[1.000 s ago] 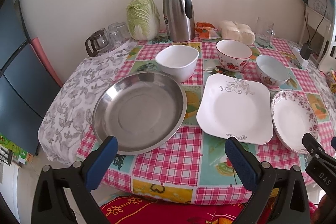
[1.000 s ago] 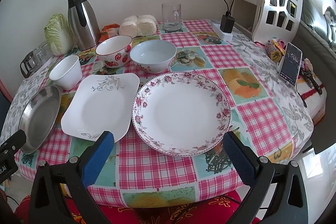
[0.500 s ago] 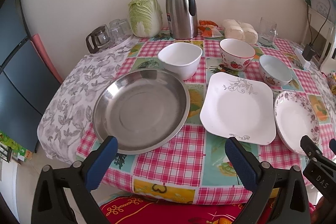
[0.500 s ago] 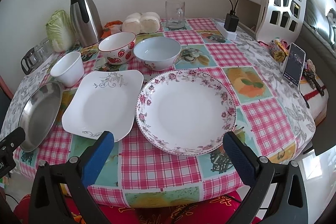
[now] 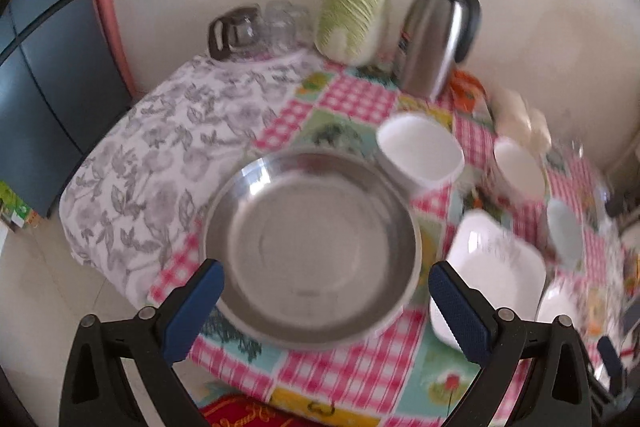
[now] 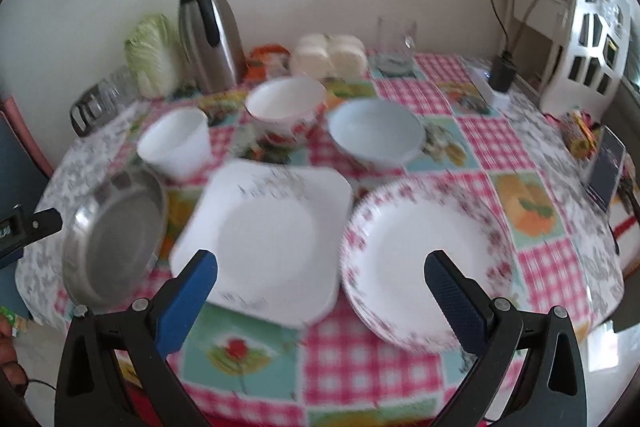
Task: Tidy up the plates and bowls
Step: 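Move both grippers toward the rim of the steel basin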
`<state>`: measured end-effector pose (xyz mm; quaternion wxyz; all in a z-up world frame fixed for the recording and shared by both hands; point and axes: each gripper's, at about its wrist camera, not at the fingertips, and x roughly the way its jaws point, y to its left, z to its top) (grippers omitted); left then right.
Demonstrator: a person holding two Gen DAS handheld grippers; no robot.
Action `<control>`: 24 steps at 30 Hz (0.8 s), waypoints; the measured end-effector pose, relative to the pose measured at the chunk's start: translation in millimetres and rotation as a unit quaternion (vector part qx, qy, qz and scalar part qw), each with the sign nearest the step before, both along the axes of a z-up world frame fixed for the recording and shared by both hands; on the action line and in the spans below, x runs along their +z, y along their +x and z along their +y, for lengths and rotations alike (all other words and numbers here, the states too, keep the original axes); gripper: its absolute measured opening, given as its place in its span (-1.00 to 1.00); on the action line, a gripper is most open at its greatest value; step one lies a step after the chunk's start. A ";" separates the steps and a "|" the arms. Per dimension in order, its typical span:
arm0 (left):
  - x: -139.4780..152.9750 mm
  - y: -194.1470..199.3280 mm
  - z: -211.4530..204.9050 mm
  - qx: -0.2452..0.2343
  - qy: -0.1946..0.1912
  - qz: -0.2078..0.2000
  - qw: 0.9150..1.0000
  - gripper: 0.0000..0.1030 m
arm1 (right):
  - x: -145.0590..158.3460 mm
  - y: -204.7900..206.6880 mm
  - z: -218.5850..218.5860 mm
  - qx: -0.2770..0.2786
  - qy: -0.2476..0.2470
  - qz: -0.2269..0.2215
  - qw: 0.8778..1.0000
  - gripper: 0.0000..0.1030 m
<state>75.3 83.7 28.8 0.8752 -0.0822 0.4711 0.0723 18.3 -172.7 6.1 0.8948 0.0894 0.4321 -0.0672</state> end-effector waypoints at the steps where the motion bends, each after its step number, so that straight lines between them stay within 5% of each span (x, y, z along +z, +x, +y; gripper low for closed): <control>1: 3.9 5.3 4.5 0.008 -0.005 -0.006 1.000 1.00 | 3.4 5.0 2.0 0.003 0.006 -0.008 1.000 1.00; 7: 16.5 22.8 30.1 0.073 -0.030 -0.044 0.996 1.00 | 8.7 29.2 11.4 0.003 0.028 -0.023 0.999 1.00; 11: 7.4 27.8 46.3 0.139 -0.073 -0.070 0.985 1.00 | 0.3 39.8 20.8 0.004 0.041 -0.019 0.999 1.00; 24: -33.8 38.1 78.9 0.149 -0.034 -0.031 0.988 1.00 | -30.2 60.5 56.6 0.063 0.094 0.000 0.994 1.00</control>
